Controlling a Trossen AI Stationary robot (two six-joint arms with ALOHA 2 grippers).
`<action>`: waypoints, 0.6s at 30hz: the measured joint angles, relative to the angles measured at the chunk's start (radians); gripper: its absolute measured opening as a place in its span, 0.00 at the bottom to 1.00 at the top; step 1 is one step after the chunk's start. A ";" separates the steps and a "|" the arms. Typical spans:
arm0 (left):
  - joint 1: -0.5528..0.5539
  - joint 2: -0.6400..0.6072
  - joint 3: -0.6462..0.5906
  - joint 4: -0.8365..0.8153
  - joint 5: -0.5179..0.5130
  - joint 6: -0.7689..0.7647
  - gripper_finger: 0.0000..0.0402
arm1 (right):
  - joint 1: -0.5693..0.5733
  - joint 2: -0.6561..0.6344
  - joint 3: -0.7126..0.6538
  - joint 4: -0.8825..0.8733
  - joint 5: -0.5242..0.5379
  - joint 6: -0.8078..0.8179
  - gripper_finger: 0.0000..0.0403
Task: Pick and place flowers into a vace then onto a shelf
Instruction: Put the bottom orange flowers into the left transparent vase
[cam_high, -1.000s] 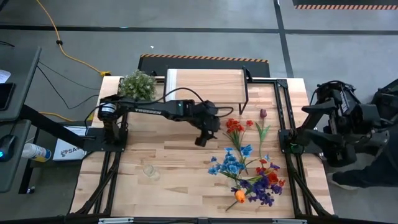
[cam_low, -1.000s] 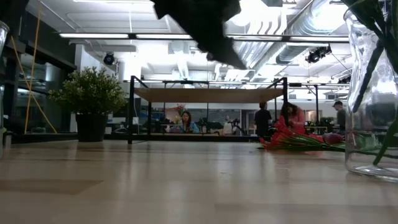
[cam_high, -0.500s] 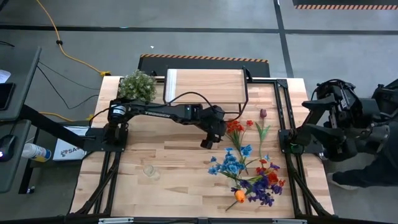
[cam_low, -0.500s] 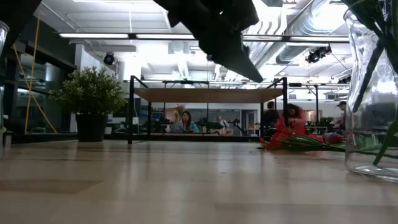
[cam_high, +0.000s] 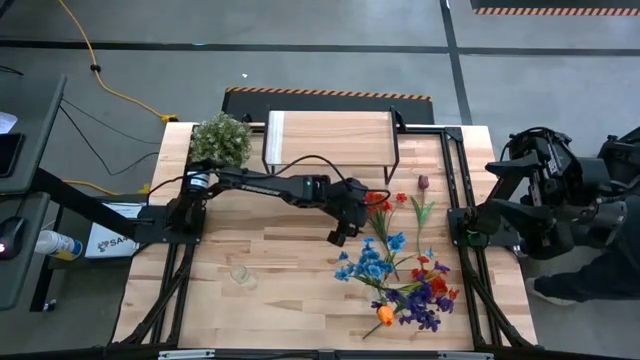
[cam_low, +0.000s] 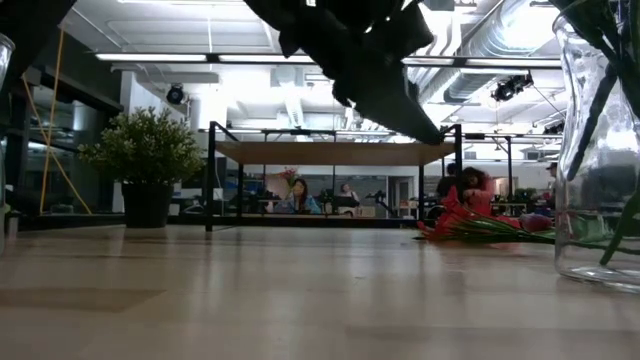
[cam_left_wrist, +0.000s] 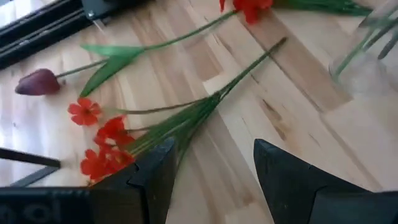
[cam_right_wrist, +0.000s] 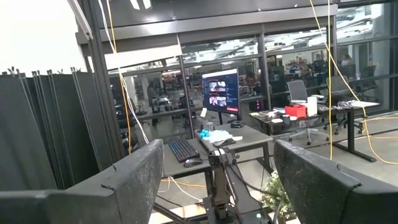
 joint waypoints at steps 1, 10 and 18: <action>0.000 0.000 0.000 0.017 0.000 0.004 0.61 | 0.000 0.000 0.000 0.000 0.000 0.000 0.73; 0.000 -0.003 0.002 0.036 0.016 0.020 0.61 | 0.000 0.000 0.000 0.000 0.000 0.001 0.73; 0.032 -0.003 0.002 -0.151 -0.172 -0.028 0.61 | 0.000 -0.001 0.000 0.004 0.226 0.001 0.73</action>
